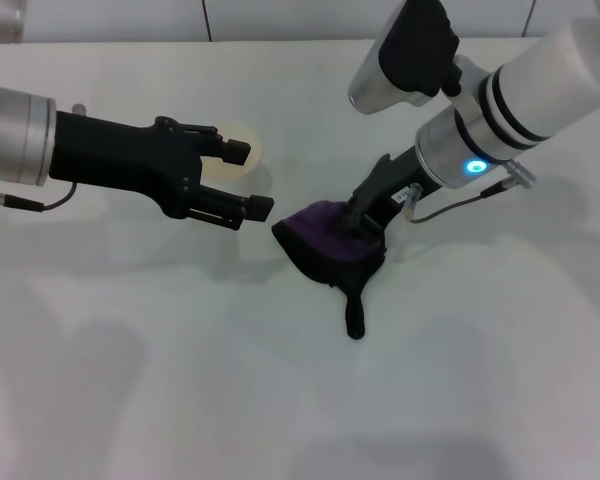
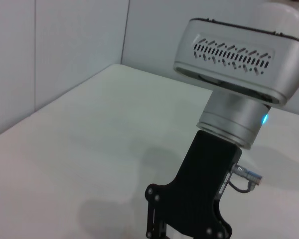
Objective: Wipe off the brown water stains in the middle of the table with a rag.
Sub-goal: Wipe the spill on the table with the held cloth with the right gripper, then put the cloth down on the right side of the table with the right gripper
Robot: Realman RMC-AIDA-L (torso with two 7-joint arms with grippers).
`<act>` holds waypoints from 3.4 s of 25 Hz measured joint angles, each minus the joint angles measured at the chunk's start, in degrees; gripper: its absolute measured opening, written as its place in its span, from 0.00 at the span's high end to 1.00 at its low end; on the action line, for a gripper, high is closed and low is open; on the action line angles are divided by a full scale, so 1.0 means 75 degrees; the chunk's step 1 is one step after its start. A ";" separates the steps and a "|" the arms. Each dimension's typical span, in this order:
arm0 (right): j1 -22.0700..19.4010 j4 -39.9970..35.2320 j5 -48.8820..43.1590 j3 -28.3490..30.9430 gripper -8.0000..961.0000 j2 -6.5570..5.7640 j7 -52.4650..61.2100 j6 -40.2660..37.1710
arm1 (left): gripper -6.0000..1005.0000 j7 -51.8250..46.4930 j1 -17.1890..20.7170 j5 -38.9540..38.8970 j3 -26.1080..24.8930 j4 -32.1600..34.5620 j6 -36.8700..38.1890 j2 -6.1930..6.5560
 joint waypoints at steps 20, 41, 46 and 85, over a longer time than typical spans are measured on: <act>0.0142 0.0593 -0.0097 0.0139 0.89 -0.0070 0.0073 0.0967 | 0.13 -0.0012 0.0093 -0.0079 0.0000 0.0000 0.0001 0.0000; -0.1102 -0.0313 -0.0186 0.1264 0.87 -0.0091 0.0081 0.0938 | 0.13 0.0000 0.0112 -0.0079 0.0000 0.0012 -0.0070 0.0000; -0.1712 -0.1005 -0.0190 0.1443 0.86 -0.0110 0.0085 0.0823 | 0.13 0.0000 0.0159 -0.0078 0.0000 0.0012 -0.0079 0.0000; -0.3467 -0.3157 -0.1194 0.3832 0.78 -0.0246 -0.0087 -0.2142 | 0.13 0.0066 0.0233 -0.0481 0.0000 0.0086 -0.0097 -0.0012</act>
